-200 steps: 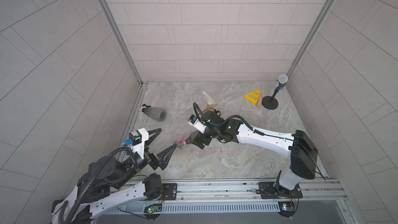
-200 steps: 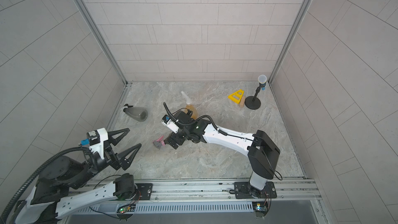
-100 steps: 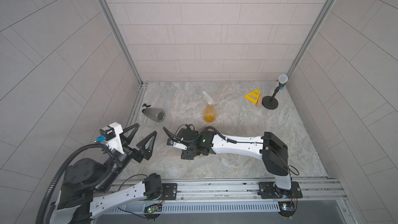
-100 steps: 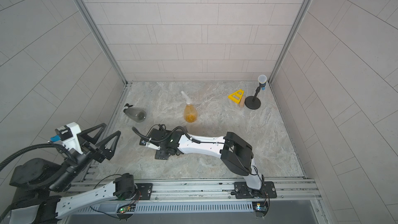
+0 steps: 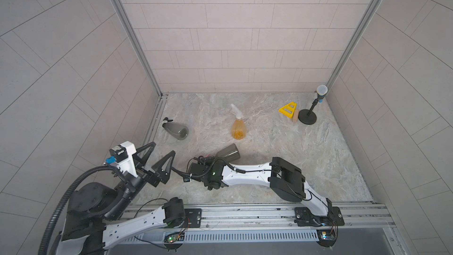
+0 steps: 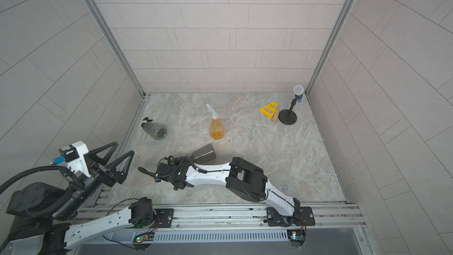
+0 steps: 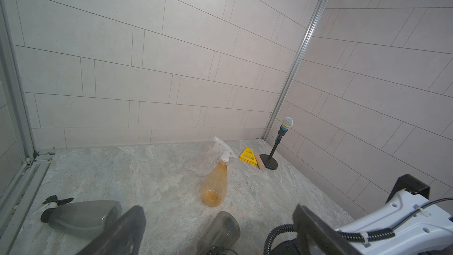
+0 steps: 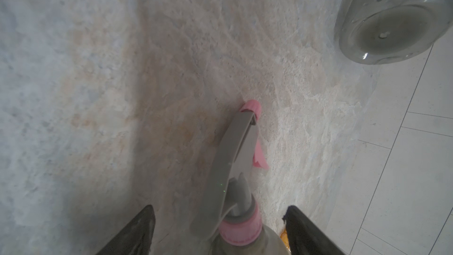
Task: Attach spray nozzles to spray bottles
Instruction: Pick up the spray bottle from the center of the board.
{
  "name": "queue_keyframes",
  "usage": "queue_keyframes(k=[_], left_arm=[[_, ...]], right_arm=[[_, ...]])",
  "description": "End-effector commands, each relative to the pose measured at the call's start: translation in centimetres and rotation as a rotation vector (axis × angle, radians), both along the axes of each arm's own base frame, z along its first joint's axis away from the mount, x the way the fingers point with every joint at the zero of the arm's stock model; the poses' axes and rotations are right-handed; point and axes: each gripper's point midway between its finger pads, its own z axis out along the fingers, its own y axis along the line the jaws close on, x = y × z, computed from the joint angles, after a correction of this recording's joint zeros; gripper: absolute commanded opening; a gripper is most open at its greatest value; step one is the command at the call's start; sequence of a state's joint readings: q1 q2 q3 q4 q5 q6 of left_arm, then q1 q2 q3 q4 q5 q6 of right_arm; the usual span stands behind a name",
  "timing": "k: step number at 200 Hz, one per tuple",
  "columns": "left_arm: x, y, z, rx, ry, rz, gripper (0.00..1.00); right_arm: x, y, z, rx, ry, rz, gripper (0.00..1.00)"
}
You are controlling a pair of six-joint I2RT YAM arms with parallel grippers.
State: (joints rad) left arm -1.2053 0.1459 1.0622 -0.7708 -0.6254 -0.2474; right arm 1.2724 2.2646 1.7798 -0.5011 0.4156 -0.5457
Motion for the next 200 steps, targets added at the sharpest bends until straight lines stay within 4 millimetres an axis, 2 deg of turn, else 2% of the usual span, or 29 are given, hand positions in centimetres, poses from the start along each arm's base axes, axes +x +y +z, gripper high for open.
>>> queue_keyframes(k=[1,24,46,74,115,143,156,176,200], left_arm=[[-0.2,0.5,-0.1,-0.007,0.001,-0.002,1.00],[-0.3,0.5,-0.2,-0.007,0.002,-0.010,1.00],[-0.4,0.6,-0.4,-0.007,0.005,-0.010,1.00],[-0.5,1.1,-0.6,-0.016,0.006,-0.005,1.00],[-0.6,1.3,-0.8,-0.020,0.008,-0.006,1.00],[-0.6,1.2,-0.7,-0.017,0.010,-0.010,1.00],[-0.6,1.2,-0.6,-0.016,0.010,-0.009,1.00],[-0.5,1.2,-0.7,-0.014,0.010,-0.007,1.00],[-0.6,0.6,-1.0,0.001,0.013,-0.029,1.00]], right_arm=[[1.0,-0.1,-0.2,-0.036,-0.009,0.000,0.79],[1.4,0.1,-0.9,-0.033,0.011,-0.001,0.71],[1.6,0.3,-1.6,-0.033,0.022,0.001,0.48],[1.9,0.8,-1.4,0.000,0.008,-0.002,0.34],[2.2,1.4,-0.6,0.054,-0.017,-0.009,0.00],[2.0,1.4,-0.1,0.072,-0.025,-0.011,0.00],[2.0,1.4,0.8,0.115,-0.025,-0.023,0.00],[1.7,1.3,3.5,0.233,-0.029,-0.045,0.00],[1.3,0.7,8.5,0.441,-0.009,-0.069,0.00]])
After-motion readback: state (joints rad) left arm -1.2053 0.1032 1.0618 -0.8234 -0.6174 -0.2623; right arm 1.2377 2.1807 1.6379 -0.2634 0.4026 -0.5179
